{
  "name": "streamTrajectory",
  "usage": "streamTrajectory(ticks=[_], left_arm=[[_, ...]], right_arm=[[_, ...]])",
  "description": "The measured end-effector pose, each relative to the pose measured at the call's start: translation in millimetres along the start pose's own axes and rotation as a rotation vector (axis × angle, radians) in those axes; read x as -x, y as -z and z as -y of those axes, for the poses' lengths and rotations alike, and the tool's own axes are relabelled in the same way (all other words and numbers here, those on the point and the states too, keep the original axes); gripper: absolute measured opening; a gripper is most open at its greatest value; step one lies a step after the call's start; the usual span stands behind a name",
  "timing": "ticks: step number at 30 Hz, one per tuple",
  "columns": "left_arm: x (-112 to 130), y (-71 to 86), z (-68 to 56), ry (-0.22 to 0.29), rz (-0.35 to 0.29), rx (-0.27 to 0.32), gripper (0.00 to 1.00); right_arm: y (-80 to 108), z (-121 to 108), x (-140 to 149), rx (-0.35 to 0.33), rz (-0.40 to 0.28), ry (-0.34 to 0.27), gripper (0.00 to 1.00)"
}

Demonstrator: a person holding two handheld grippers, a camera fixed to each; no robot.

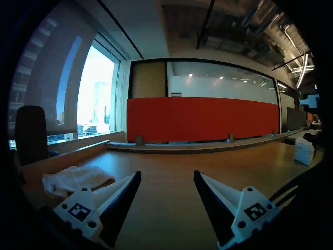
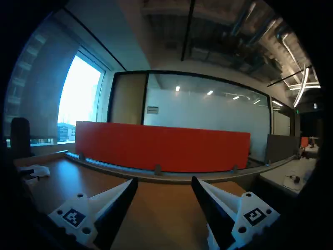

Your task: Fold towel

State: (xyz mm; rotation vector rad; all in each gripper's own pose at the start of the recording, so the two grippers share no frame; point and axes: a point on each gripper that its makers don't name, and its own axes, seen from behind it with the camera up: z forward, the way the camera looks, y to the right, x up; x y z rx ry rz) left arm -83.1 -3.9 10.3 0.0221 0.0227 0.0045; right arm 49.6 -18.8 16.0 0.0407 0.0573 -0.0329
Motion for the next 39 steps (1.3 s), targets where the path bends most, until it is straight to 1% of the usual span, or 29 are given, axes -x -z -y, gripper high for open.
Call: streamTrajectory(ticks=[3, 9, 15, 21, 26, 33, 39], left_arm=[[0, 0.0, 0.0, 0.000, 0.000, 0.000, 0.93], [2, 0.1, -0.4, 0.000, 0.000, 0.000, 0.93], [2, 0.0, -0.3, 0.000, -0.001, 0.000, 0.93], [2, 0.1, -0.5, 0.000, 0.000, 0.000, 0.94], [2, -0.1, -0.4, 0.000, 0.000, 0.000, 0.94], [2, -0.3, -0.4, 0.000, -0.001, 0.000, 0.94], [2, -0.4, -0.5, 0.000, -0.001, 0.000, 0.93]], right_arm=[[2.4, -9, 15, 0.010, 0.004, -0.026, 0.99], [8.3, -30, 47, 0.053, 0.016, -0.061, 0.99], [14.4, -40, 76, 0.063, 0.025, -0.095, 0.99], [14.4, -47, 95, 0.066, 0.013, -0.127, 0.99], [12.7, -48, 110, 0.068, 0.021, -0.121, 0.99], [10.7, -40, 130, 0.054, 0.039, -0.109, 0.99], [10.5, -38, 139, 0.059, 0.047, -0.093, 0.99]])
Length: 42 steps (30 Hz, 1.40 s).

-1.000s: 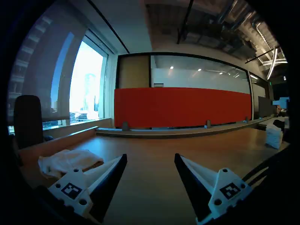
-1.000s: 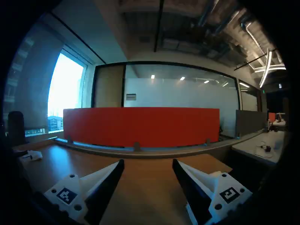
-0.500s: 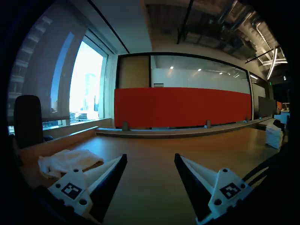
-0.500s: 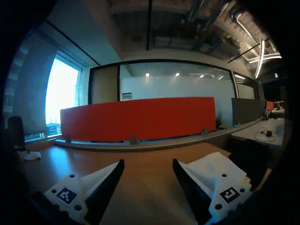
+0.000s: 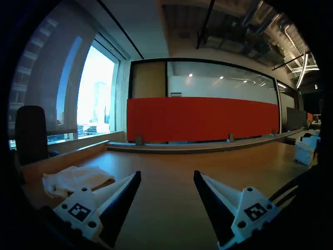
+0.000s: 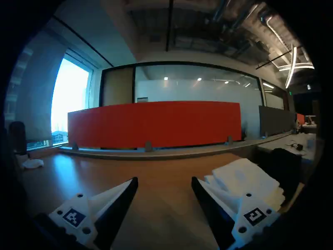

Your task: Fold towel

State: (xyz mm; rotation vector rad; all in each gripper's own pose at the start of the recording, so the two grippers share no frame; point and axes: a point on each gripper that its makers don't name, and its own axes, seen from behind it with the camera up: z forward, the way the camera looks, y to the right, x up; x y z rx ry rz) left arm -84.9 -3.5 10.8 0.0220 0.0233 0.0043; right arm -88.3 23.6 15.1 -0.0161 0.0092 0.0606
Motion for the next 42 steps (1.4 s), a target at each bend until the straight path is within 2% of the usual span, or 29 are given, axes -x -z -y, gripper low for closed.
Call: streamTrajectory(ticks=[15, 42], left_arm=[[0, 0.4, 0.0, 0.000, 0.000, 0.000, 0.93], [0, 0.4, 0.0, 0.000, 0.000, 0.000, 0.94]], right_arm=[[3.7, 6, 3, -0.002, -0.020, 0.037, 0.99], [14.2, 11, 2, -0.006, -0.018, 0.034, 0.99]])
